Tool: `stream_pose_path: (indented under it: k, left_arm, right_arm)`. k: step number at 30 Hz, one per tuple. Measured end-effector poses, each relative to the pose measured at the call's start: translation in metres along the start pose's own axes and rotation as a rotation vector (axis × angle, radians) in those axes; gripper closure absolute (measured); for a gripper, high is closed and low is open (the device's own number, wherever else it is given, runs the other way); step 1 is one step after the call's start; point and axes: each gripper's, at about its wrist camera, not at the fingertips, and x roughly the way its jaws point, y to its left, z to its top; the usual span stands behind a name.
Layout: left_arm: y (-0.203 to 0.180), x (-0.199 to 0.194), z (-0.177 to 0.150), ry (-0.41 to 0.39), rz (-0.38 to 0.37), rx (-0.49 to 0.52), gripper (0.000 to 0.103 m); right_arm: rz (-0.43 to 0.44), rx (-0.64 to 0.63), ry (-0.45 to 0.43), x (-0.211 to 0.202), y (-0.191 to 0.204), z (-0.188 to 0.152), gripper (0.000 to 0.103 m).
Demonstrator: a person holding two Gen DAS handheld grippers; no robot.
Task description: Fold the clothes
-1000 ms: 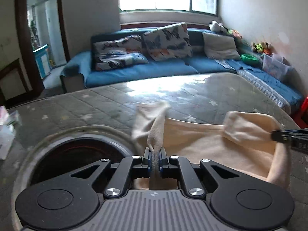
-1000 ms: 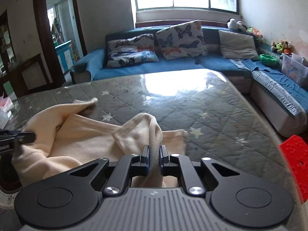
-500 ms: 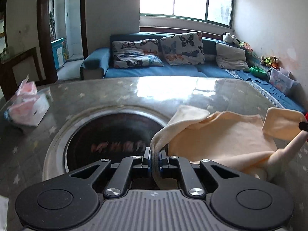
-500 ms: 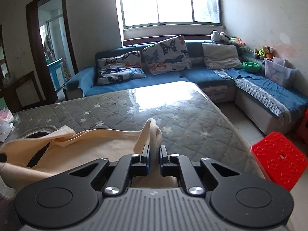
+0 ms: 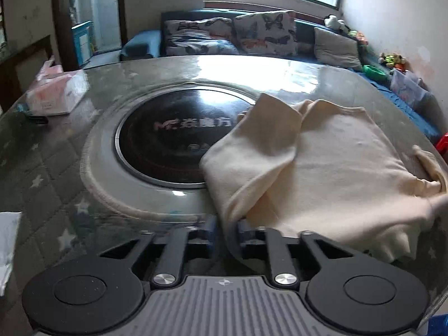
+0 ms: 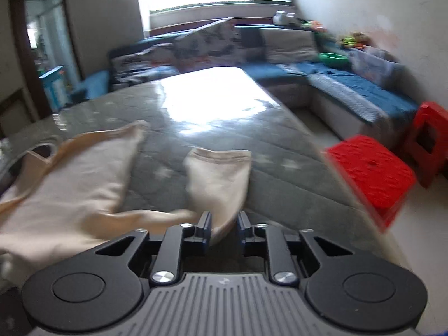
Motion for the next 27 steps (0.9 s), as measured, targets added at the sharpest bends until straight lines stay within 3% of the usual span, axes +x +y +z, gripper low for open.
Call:
stream_pose_path:
  k: [5,7,11,17,27]
  left_arm:
    - [-0.009,-0.011,0.011,-0.076,0.028,0.047,0.065]
    - [-0.017,-0.012,0.018,-0.108,0.034,0.075,0.059]
    - [-0.037,-0.003,0.029,-0.129,0.001,0.135,0.059]
    - [-0.066,0.035,0.049,-0.086,-0.038,0.168,0.059]
    - [-0.087,0.104,0.069,-0.022,0.026,0.177,0.058]
  right_arm:
    - [-0.049,-0.013,-0.049,-0.011,-0.008,0.008,0.082]
    - [-0.030,-0.033,-0.062,-0.010,-0.003,0.016,0.082]
    - [0.036,-0.084,-0.060,0.001,0.019,0.025,0.076]
    - [0.138,-0.165,-0.028,0.028,0.066,0.032,0.073]
    - [0.225,-0.261,0.040,0.069,0.115,0.043,0.067]
